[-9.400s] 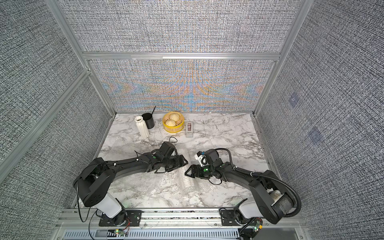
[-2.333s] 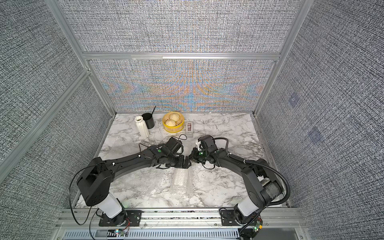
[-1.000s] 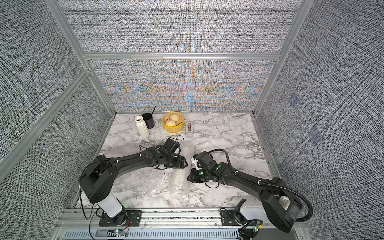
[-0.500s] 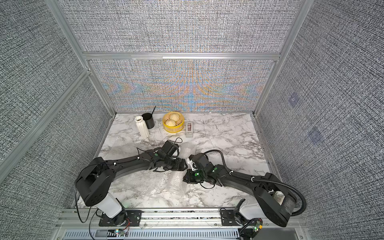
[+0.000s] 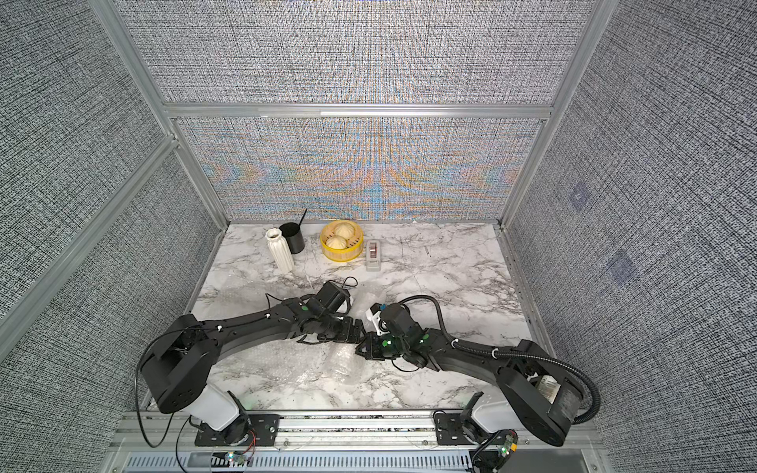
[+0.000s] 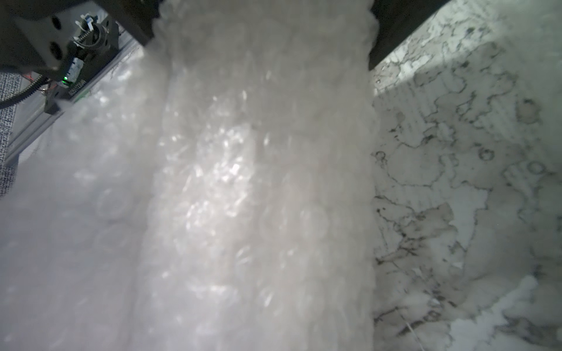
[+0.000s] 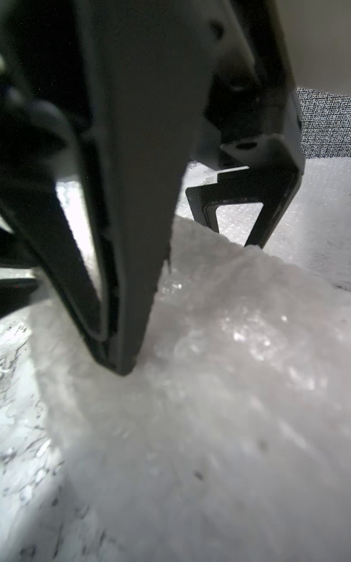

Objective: Wrap vases in bubble wrap
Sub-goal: Wrap the vase in bubble wrap.

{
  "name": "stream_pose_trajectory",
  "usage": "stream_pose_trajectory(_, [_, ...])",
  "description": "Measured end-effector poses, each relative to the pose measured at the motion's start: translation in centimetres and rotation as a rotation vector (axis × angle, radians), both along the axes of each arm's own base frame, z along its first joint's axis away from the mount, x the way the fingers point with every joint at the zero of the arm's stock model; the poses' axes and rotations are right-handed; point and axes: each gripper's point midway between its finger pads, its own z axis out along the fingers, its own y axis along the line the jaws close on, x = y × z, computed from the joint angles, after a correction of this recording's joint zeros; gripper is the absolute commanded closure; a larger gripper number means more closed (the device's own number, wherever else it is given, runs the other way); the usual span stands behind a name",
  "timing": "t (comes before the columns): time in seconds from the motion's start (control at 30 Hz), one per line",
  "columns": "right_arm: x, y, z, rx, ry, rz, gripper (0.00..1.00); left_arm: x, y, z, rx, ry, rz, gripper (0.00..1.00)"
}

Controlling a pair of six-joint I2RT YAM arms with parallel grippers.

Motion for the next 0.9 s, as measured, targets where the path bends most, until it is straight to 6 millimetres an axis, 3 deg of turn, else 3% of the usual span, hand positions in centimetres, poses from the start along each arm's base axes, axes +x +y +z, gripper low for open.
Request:
stream_pose_trajectory(0.23, [0.0,0.0,0.0,-0.006,-0.010,0.001,0.88,0.0,0.2,-0.4,0.019,-0.016,-0.024,0.35])
stream_pose_trajectory(0.37, [0.3,-0.4,0.4,-0.020,-0.037,-0.006,0.84,0.4,0.0,-0.3,0.010,-0.029,-0.023,0.40])
stream_pose_trajectory(0.57, [1.0,-1.3,1.7,-0.045,-0.083,-0.006,0.82,0.5,-0.4,-0.2,-0.009,-0.024,-0.028,0.41])
stream_pose_trajectory(0.9, [0.8,-1.6,0.0,-0.073,-0.046,-0.001,0.90,0.6,-0.4,0.2,-0.015,-0.027,-0.026,0.28])
